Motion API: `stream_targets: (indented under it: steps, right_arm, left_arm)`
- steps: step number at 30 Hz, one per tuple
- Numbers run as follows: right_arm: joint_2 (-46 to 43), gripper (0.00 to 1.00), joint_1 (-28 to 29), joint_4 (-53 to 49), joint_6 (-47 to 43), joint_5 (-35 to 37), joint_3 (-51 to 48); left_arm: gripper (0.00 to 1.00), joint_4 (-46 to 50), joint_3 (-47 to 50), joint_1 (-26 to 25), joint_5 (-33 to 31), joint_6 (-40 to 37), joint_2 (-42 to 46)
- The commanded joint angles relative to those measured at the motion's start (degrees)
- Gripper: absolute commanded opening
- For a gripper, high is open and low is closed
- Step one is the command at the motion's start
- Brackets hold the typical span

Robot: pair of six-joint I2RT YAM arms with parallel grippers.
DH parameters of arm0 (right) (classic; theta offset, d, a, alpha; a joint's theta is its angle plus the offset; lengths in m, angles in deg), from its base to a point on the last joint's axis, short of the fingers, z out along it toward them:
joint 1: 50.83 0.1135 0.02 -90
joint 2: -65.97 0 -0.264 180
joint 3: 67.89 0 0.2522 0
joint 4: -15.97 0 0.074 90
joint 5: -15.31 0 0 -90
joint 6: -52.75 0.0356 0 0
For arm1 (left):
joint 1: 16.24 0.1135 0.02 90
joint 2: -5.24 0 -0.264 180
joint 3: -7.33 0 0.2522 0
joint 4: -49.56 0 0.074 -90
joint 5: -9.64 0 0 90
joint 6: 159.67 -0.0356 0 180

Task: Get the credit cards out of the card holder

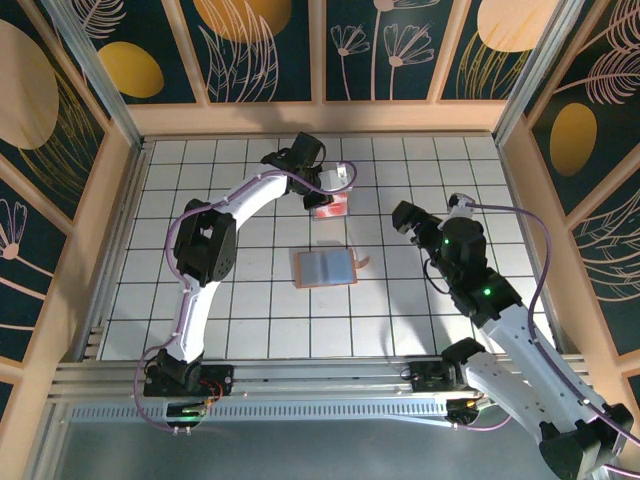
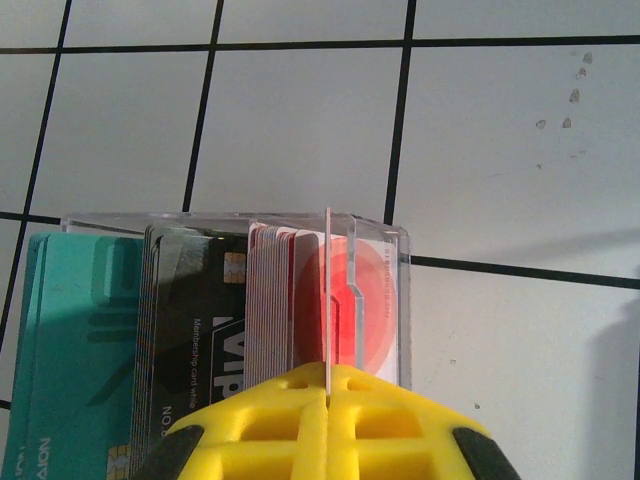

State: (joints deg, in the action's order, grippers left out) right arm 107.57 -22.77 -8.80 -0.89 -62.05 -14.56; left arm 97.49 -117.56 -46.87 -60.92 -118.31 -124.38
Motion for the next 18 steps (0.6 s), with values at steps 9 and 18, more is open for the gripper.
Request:
stream_targets:
  steps: [9, 18]
  right_arm:
    - [-0.65, 0.99, -0.38, -0.98, 1.08, 2.25, -0.46]
    - [-0.21, 0.99, -0.45, -0.95, 1.08, 1.95, -0.15]
  left_arm:
    - [0.00, 6.31, -3.93, 0.36, 0.82, -2.86, -2.82]
    - [0.04, 8.45, -6.96, 0.32, 0.19, -2.27, -4.44]
